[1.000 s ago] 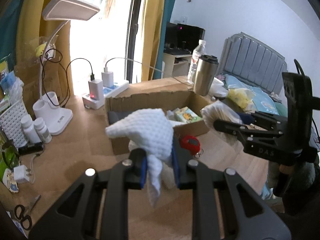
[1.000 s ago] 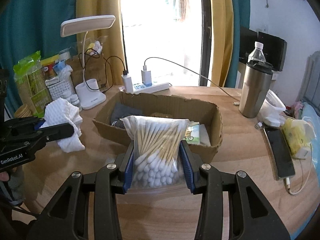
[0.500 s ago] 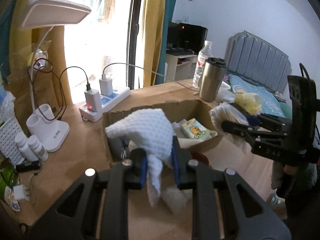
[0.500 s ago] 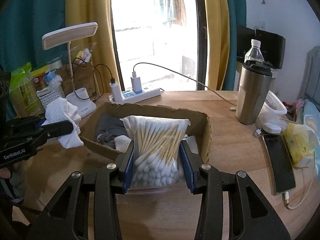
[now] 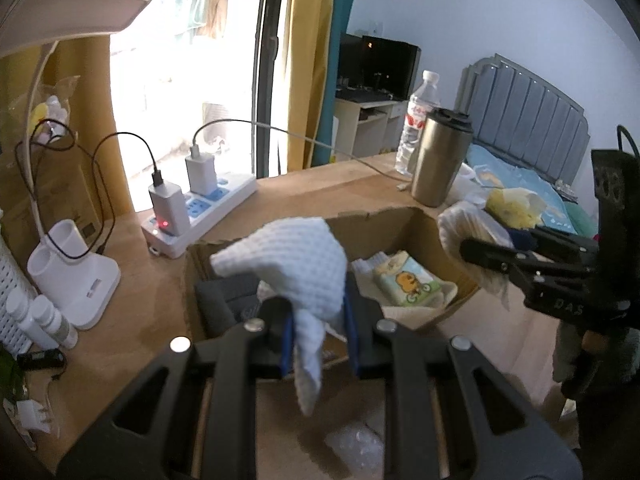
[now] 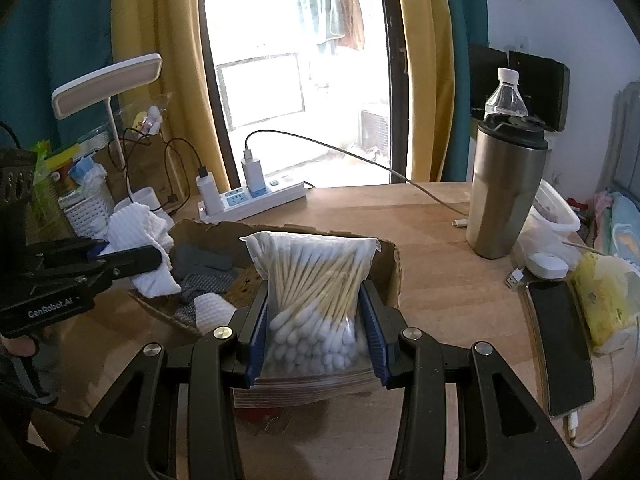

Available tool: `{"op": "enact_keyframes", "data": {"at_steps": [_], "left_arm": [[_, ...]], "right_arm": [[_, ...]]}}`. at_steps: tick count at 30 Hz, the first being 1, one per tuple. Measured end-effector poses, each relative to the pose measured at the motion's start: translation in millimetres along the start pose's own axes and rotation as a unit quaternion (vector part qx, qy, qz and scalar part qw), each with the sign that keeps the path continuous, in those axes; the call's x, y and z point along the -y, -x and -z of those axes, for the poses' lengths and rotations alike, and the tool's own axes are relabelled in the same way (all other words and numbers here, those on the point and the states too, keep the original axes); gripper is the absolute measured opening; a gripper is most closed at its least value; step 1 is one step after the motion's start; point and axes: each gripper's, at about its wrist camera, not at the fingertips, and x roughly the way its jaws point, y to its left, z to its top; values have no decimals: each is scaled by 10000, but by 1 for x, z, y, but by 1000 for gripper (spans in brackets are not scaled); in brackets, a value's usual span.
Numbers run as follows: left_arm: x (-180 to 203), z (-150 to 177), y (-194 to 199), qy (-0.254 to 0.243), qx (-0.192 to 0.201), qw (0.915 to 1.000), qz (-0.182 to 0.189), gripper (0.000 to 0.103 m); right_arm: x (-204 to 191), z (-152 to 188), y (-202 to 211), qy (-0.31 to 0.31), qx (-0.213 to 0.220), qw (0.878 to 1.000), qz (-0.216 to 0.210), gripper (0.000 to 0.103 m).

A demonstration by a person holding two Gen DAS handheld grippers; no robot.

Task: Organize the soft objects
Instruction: 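Carry the cloth and cotton-swab bag over the cardboard box with both grippers, then release the cloth with the left gripper while the right lowers the swab bag into the box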

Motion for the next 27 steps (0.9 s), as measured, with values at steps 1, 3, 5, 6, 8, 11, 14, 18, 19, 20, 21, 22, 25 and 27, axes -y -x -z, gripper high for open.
{"op": "enact_keyframes", "data": {"at_steps": [1,3,5,6,8,11,14,18,19,20,21,22,25,27], "left_arm": [[0,-1,-3,-4,-3,10000,-3,21],[0,-2,-9,0,4,10000,-20,21],[-1,-3,-16,28,-20,10000,-35,21],[-1,-4,-19,44,-46,10000,-35,21],[-1,-3,-25,60,-84,9999,-38,21],[1,-1,-36,-20,-185,9998,-106,21],[2,4,-47,-60,-333,9993,-140,21],[1,11,-62,-23,-572,9983,-62,23],[1,13,-64,3,-607,9981,-31,23],[0,15,-67,34,-642,9979,10,23],[0,16,-69,57,-684,9976,35,23],[0,16,-70,72,-707,9975,54,23],[0,16,-69,78,-748,9971,84,26],[0,15,-65,72,-744,9972,98,35]], "right_arm": [[2,-1,-2,-19,0,10000,-5,45],[4,-1,-5,-36,-1,10000,-15,45],[7,-2,-7,-58,5,10000,-32,45],[8,-1,-8,-58,7,10000,-34,45],[9,-1,-10,-57,0,10000,-47,45],[11,0,-14,-79,-16,9999,-70,45],[12,0,-17,-94,-37,9999,-80,45],[12,0,-19,-94,-53,9999,-81,45],[11,0,-20,-87,-57,9999,-82,45],[10,0,-20,-74,-63,9999,-76,45],[10,0,-20,-68,-68,9999,-72,45],[10,-1,-20,-62,-75,9999,-62,45],[7,-2,-20,-25,-74,10000,-32,45],[3,-4,-18,16,-61,10000,-5,45]]}}
